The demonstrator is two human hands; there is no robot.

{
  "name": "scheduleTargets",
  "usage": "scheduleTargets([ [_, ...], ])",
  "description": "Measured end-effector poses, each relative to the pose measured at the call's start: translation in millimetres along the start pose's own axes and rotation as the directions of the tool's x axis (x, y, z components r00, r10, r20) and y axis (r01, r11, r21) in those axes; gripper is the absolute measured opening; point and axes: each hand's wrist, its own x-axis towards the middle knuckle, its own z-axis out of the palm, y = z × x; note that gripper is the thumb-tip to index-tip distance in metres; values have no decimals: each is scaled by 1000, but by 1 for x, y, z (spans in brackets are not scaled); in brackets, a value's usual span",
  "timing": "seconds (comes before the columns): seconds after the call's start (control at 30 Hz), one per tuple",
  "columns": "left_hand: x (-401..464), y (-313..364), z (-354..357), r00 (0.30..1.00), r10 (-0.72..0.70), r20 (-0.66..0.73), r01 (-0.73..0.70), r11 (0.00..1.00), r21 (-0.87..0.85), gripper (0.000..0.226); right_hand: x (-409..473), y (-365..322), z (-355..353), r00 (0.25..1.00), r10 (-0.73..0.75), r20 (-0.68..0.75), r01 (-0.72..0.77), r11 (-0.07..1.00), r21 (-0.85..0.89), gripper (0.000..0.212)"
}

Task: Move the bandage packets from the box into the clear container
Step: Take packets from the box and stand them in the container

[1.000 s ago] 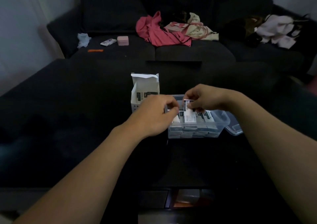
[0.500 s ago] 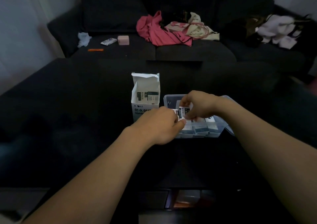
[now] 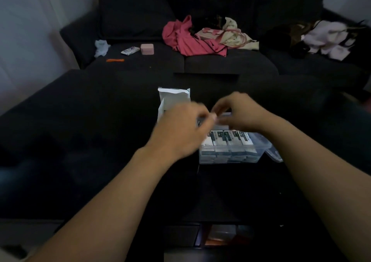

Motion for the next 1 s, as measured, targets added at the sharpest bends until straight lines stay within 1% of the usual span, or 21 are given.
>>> scheduleTargets([
  [0.03, 1, -6, -8, 969, -55, -242, 40, 997, -67, 23, -4, -6, -4, 992, -46, -119, 54, 997, 62, 23],
  [0.07, 2, -15, -16, 894, -141, -426, 102, 988, -113, 16, -8, -15, -7, 972, -79, -220, 108, 987, 122, 18],
  [0.1, 1, -29, -23, 822, -254, -510, 203, 967, -154, 12, -12, -25, -9, 954, -104, -281, 160, 970, 184, 15],
  [0.13, 1, -41, -28, 779, -390, -491, 339, 921, -195, 19, -14, -35, -9, 946, -125, -299, 201, 950, 238, 14],
  [0.17, 1, -52, -29, 764, -521, -380, 480, 853, -204, 32, -17, -47, -5, 949, -152, -276, 230, 933, 277, 15],
  [0.2, 1, -62, -28, 752, -622, -218, 595, 783, -179, 47, -17, -58, 1, 956, -189, -223, 246, 933, 264, 16],
  [0.23, 2, -65, -26, 732, -679, -56, 666, 730, -152, 55, -16, -68, 8, 960, -222, -169, 254, 947, 198, 19],
  [0.27, 3, -66, -21, 711, -700, 73, 702, 699, -138, 53, -13, -75, 15, 960, -248, -131, 261, 960, 100, 21],
  [0.3, 4, -66, -17, 700, -698, 149, 714, 686, -142, 44, -7, -78, 23, 961, -254, -109, 257, 966, 11, 24],
  [0.33, 5, -66, -14, 698, -694, 176, 716, 677, -171, 35, -2, -79, 29, 970, -226, -90, 221, 974, -59, 27],
  [0.37, 7, -65, -12, 706, -686, 174, 707, 673, -215, 29, 2, -80, 32, 982, -176, -76, 168, 981, -102, 29],
  [0.4, 7, -63, -9, 730, -667, 150, 681, 689, -250, 25, 3, -79, 34, 988, -136, -76, 126, 984, -128, 32],
  [0.43, 6, -62, -7, 780, -622, 77, 618, 742, -260, 24, 3, -78, 36, 987, -125, -100, 110, 983, -145, 33],
  [0.47, 6, -62, -5, 830, -557, -27, 533, 807, -255, 26, 2, -79, 37, 981, -137, -140, 115, 981, -156, 35],
  [0.5, 5, -62, -4, 857, -500, -120, 460, 850, -258, 27, 1, -80, 38, 969, -159, -190, 128, 978, -165, 37],
  [0.53, 4, -62, -3, 867, -466, -176, 412, 869, -274, 28, 0, -81, 39, 955, -175, -238, 135, 975, -175, 40],
  [0.63, 4, -64, -2, 876, -433, -214, 366, 884, -289, 31, 1, -82, 43, 924, -181, -338, 116, 972, -205, 49],
  [0.73, 3, -62, -5, 881, -424, -210, 369, 893, -257, 33, 1, -82, 43, 898, -169, -406, 96, 976, -193, 49],
  [0.83, 2, -55, -8, 877, -431, -212, 370, 888, -274, 33, 1, -83, 43, 880, -167, -445, 95, 979, -178, 52],
  [0.93, -1, -49, -12, 877, -438, -199, 384, 887, -258, 32, 2, -83, 46, 891, -189, -412, 108, 971, -211, 47],
  [1.0, -2, -44, -17, 886, -428, -175, 393, 897, -204, 34, 3, -85, 45, 938, -171, -302, 131, 980, -149, 36],
])
